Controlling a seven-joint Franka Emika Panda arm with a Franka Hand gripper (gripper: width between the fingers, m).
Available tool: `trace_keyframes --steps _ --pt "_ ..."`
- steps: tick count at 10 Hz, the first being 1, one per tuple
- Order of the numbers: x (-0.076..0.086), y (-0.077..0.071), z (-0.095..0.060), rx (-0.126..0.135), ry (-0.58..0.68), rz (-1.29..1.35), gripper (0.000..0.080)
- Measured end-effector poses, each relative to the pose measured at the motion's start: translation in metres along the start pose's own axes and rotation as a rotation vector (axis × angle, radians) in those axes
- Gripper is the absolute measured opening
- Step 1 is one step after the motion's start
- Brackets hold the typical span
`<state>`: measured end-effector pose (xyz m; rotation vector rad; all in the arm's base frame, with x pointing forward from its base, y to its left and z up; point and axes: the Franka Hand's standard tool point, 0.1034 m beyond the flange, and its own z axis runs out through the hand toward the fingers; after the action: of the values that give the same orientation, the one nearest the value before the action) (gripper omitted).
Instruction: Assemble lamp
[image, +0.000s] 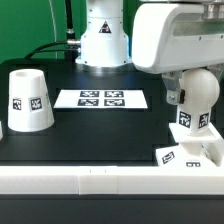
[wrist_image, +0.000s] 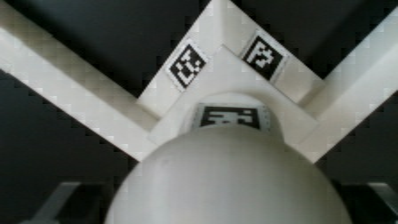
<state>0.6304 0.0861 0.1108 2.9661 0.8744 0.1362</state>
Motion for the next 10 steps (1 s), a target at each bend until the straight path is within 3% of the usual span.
trace_keyframes --steps 10 --pt "-0.0032 0.0025 -0.0005 0.031 0.005 0.954 0.0578"
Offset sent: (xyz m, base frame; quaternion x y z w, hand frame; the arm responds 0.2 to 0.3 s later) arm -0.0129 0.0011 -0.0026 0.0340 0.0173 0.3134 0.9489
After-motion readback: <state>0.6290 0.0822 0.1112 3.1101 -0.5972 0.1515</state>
